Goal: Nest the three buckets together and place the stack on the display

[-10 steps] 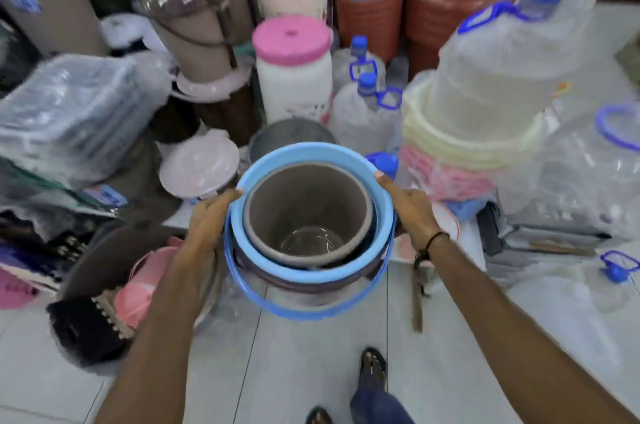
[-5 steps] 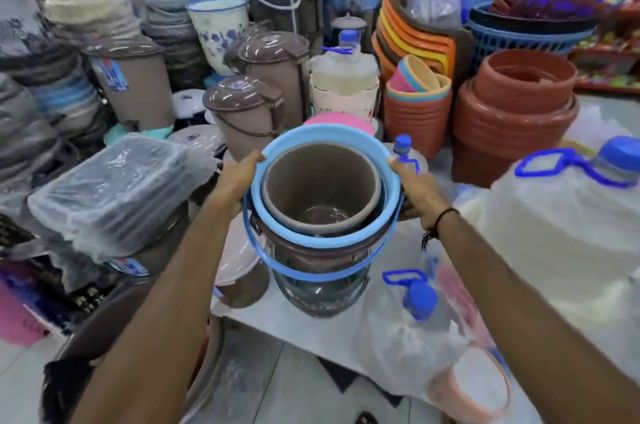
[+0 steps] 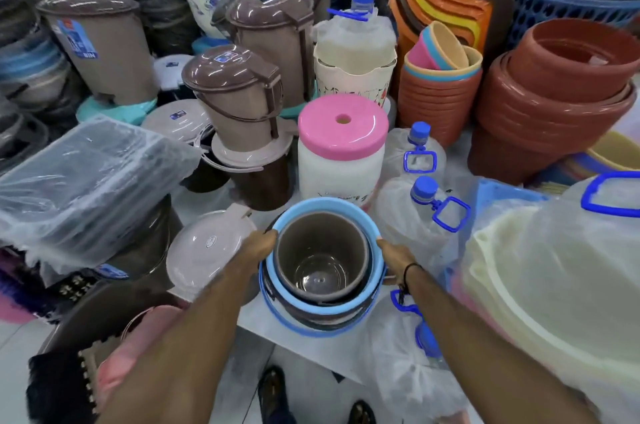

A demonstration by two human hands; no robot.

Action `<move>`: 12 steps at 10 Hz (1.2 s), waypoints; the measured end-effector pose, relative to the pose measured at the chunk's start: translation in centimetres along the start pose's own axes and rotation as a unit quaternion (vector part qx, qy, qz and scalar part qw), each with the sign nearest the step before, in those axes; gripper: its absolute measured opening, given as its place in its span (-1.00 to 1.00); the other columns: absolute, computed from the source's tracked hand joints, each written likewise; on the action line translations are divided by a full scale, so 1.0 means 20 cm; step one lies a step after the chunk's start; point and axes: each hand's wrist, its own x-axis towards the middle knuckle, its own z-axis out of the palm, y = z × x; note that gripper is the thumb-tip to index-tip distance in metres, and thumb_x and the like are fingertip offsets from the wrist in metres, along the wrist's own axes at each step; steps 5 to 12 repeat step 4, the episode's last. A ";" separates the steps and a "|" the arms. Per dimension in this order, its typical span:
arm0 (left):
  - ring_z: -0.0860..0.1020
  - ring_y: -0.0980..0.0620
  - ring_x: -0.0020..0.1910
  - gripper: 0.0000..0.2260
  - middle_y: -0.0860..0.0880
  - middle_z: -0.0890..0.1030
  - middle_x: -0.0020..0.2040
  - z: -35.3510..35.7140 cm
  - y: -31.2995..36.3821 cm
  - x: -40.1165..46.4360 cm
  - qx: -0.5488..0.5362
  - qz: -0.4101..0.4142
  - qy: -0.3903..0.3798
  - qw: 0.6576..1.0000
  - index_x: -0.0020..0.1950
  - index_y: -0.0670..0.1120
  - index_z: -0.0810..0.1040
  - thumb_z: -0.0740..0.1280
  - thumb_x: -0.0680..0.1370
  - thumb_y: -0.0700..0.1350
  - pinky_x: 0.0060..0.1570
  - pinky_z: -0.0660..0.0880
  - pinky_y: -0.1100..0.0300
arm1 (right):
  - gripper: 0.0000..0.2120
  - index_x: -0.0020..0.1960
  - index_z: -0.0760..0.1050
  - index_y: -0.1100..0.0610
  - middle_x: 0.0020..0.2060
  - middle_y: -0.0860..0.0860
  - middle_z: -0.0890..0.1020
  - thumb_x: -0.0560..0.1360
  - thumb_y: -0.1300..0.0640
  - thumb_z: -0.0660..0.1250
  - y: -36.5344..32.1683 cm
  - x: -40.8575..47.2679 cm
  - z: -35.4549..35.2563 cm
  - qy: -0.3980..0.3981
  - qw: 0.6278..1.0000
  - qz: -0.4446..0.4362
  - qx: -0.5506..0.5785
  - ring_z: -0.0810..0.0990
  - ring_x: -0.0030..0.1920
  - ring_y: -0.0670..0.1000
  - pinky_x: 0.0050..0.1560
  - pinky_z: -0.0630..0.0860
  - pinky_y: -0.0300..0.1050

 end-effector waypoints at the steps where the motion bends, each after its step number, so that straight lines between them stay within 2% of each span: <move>1: 0.57 0.05 -0.62 -0.69 -0.03 0.59 -0.47 0.01 -0.04 0.03 0.026 0.001 0.013 1.000 0.03 -0.21 0.59 0.23 0.61 0.03 -0.74 0.35 0.36 | -0.49 0.20 0.55 0.31 0.09 0.26 0.67 0.58 -0.15 0.26 0.01 0.02 0.03 0.004 1.000 0.014 -0.003 0.67 0.05 0.26 0.09 0.63 0.23; 2: 0.56 0.03 -0.33 -0.62 -0.01 0.58 -0.21 -0.04 -0.04 0.14 0.108 0.027 -0.010 0.994 0.24 -0.20 0.54 0.20 0.63 0.08 -0.48 0.50 0.23 | -0.47 0.26 0.53 0.30 0.10 0.19 0.63 0.61 -0.14 0.18 -0.02 0.05 0.07 0.022 0.994 -0.002 -0.109 0.61 0.07 0.22 0.18 0.59 0.14; 3: 0.59 -0.09 -0.01 -0.57 -0.11 0.62 0.09 -0.09 0.03 0.18 0.252 0.107 -0.018 0.962 0.24 -0.18 0.55 0.17 0.62 0.12 -0.03 0.59 0.03 | -0.42 0.36 0.47 0.26 0.22 0.18 0.59 0.61 -0.19 0.12 -0.11 0.02 0.08 0.066 0.970 -0.042 -0.229 0.56 0.18 0.21 0.26 0.48 0.07; 4: 0.40 -0.21 0.37 -0.53 -0.19 0.43 0.41 -0.19 0.21 0.24 0.335 0.301 0.114 0.886 0.41 -0.12 0.44 0.15 0.62 0.15 0.32 0.39 -0.10 | -0.32 0.45 0.35 0.16 0.38 0.16 0.48 0.53 -0.31 0.15 -0.32 -0.04 0.06 0.240 0.903 -0.164 -0.317 0.42 0.38 0.21 0.36 0.33 0.18; 12: 0.40 -0.21 0.37 -0.53 -0.19 0.43 0.41 -0.19 0.21 0.24 0.335 0.301 0.114 0.886 0.41 -0.12 0.44 0.15 0.62 0.15 0.32 0.39 -0.10 | -0.32 0.45 0.35 0.16 0.38 0.16 0.48 0.53 -0.31 0.15 -0.32 -0.04 0.06 0.240 0.903 -0.164 -0.317 0.42 0.38 0.21 0.36 0.33 0.18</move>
